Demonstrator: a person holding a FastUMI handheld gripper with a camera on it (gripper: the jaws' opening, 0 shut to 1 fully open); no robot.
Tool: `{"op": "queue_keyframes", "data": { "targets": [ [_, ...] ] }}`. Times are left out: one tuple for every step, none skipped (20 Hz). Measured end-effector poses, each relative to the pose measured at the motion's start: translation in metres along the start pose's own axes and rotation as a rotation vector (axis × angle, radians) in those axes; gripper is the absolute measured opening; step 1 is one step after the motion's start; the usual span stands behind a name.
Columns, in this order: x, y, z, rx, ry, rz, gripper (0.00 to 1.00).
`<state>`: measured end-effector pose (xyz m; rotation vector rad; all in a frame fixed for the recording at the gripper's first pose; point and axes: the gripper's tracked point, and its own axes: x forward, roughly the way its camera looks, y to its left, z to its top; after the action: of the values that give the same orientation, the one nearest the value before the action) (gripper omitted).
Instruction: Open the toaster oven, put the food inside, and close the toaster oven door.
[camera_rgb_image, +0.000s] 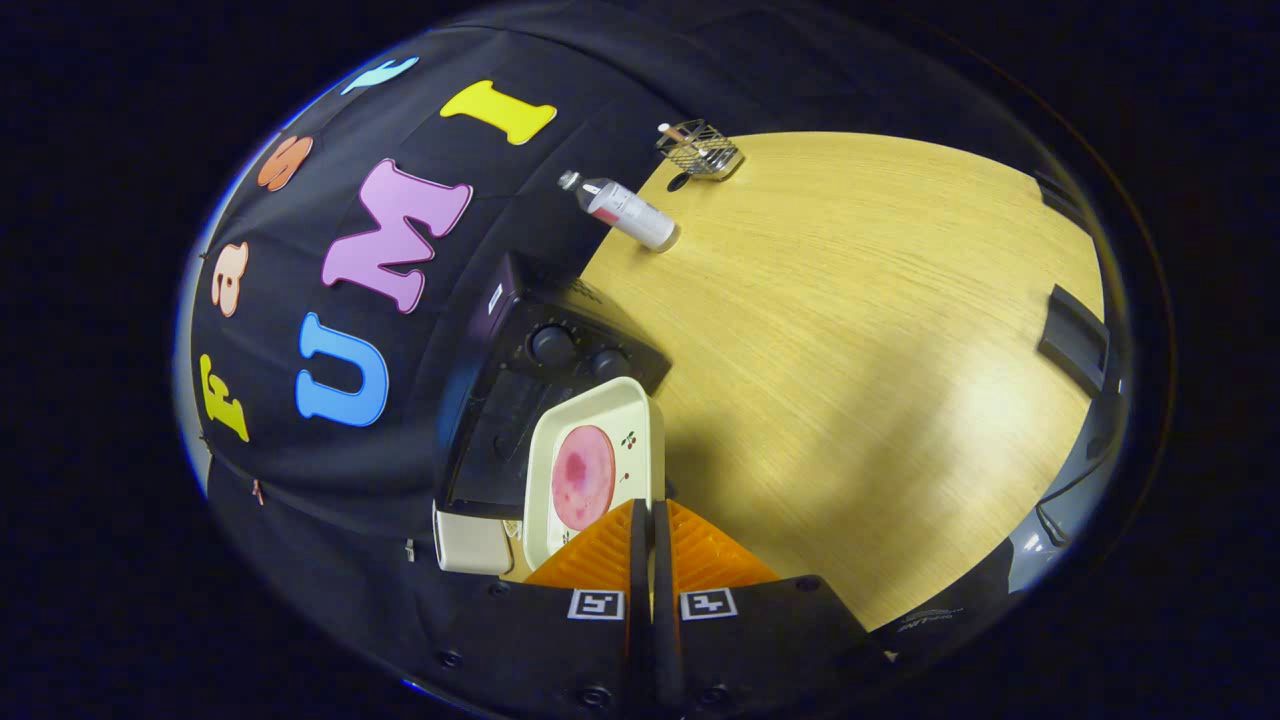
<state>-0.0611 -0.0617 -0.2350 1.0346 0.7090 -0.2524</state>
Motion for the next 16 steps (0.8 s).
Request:
{"op": "queue_keyframes", "data": {
  "targets": [
    [0.009, 0.007, -0.007, 0.002, 0.003, 0.009, 0.06],
    [0.019, 0.014, -0.011, 0.005, 0.002, 0.014, 0.06],
    [0.028, 0.021, -0.015, 0.009, 0.003, 0.02, 0.06],
    [0.038, 0.028, -0.017, 0.012, 0.001, 0.025, 0.06],
    [0.049, 0.036, -0.021, 0.014, 0.001, 0.029, 0.06],
    [0.056, 0.041, -0.025, 0.015, 0.002, 0.033, 0.06],
    [0.064, 0.048, -0.025, 0.016, -0.001, 0.034, 0.06],
    [0.075, 0.053, -0.027, 0.02, -0.003, 0.035, 0.06],
    [0.088, 0.058, -0.026, 0.03, -0.009, 0.037, 0.06],
    [0.101, 0.063, -0.026, 0.041, -0.014, 0.04, 0.06],
    [0.111, 0.068, -0.026, 0.054, -0.024, 0.042, 0.06],
    [0.12, 0.073, -0.026, 0.069, -0.031, 0.048, 0.06],
    [0.13, 0.077, -0.024, 0.084, -0.038, 0.053, 0.06],
    [0.14, 0.081, -0.022, 0.1, -0.047, 0.058, 0.06],
    [0.15, 0.084, -0.022, 0.111, -0.052, 0.059, 0.06],
    [0.159, 0.086, -0.021, 0.119, -0.056, 0.056, 0.06]
  ]
}}
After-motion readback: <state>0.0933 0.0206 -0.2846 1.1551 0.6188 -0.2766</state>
